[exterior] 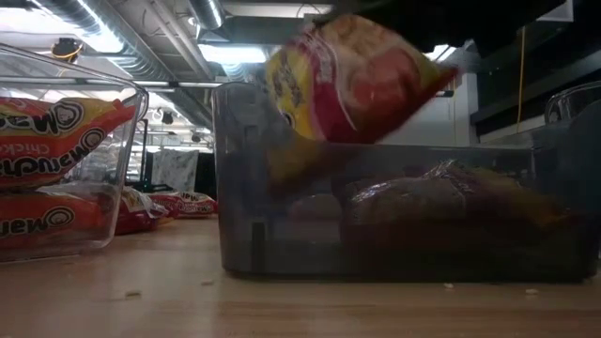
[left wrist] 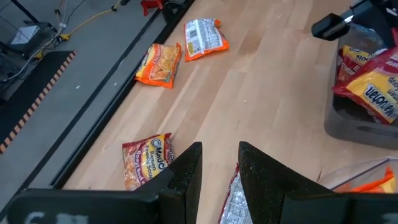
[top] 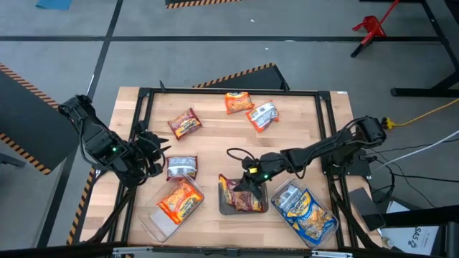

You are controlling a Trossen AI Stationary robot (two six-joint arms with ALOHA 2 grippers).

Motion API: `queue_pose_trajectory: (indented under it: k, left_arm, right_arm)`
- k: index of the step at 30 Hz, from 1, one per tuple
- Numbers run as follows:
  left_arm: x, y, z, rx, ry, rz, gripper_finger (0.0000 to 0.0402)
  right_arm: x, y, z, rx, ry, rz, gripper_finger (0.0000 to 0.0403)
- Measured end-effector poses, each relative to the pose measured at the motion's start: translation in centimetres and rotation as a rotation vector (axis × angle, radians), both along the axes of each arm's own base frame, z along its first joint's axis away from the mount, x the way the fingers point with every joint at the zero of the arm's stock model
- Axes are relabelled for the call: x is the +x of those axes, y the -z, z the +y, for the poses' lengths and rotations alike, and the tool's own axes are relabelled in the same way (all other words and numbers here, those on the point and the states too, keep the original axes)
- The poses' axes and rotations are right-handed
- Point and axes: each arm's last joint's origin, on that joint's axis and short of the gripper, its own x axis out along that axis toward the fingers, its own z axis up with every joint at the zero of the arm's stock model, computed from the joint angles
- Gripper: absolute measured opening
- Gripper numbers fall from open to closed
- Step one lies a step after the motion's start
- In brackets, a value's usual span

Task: Sort Maruchan noodles
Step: Put the red noodle pack into the black bin

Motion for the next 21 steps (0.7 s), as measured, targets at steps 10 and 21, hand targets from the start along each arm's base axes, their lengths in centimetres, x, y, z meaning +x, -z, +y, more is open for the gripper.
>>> queue_pose_trajectory:
  k: [10, 21]
  left_arm:
    - [-0.1, 0.0, 0.1, 0.017, -0.004, 0.001, 0.0098]
    - [-0.1, 0.0, 0.2, 0.037, -0.016, -0.013, 0.0098]
  right_arm:
    - [-1.7, 2.2, -0.4, 0.121, 0.021, -0.060, 0.0000]
    - [-2.4, 2.5, -0.4, 0.146, -0.044, -0.102, 0.0000]
